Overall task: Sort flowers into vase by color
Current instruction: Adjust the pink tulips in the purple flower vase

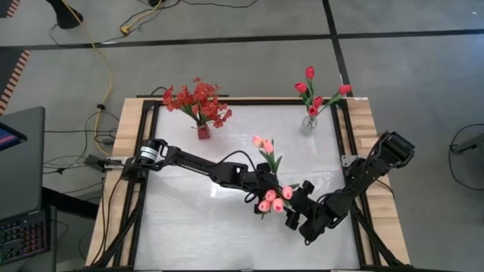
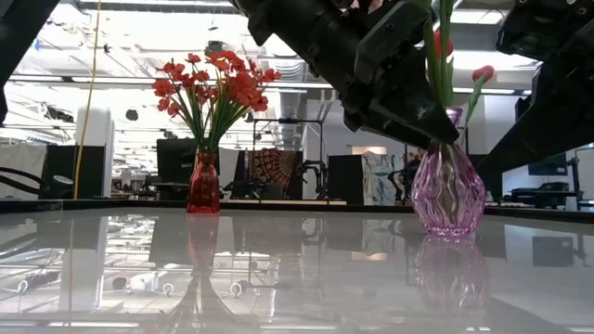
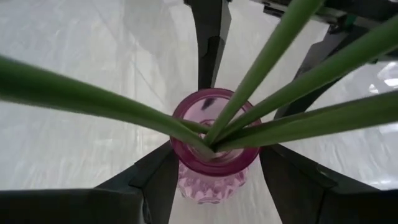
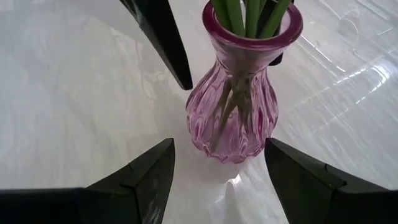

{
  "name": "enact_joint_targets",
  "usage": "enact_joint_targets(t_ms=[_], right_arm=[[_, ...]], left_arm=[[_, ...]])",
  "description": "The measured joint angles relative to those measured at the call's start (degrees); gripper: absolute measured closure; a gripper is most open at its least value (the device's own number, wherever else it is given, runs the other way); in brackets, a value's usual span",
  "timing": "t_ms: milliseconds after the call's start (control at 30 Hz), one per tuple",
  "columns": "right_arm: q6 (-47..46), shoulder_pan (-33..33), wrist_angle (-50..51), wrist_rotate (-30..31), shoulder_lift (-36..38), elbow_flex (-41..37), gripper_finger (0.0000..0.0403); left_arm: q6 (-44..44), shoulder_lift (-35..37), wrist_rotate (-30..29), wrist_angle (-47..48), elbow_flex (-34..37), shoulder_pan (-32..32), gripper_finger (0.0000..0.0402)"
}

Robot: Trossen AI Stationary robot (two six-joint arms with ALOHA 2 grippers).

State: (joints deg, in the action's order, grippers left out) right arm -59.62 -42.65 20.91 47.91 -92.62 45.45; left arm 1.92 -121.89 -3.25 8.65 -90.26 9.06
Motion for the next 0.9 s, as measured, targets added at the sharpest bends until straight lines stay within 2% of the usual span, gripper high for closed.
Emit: enact_joint_targets(t_ms=[700, 900], right_arm=[[1.6, 0.5, -0.2, -0.1, 0.0, 0.0, 0.0127], [1.6, 0.5, -0.2, -0.1, 0.0, 0.0, 0.0127]], left_arm=[[-3.2, 0.0, 1.5, 4.7, 0.0, -0.7, 0.0191], [-1.5, 0.2, 1.5, 5.1, 0.0, -1.5, 0.0191]])
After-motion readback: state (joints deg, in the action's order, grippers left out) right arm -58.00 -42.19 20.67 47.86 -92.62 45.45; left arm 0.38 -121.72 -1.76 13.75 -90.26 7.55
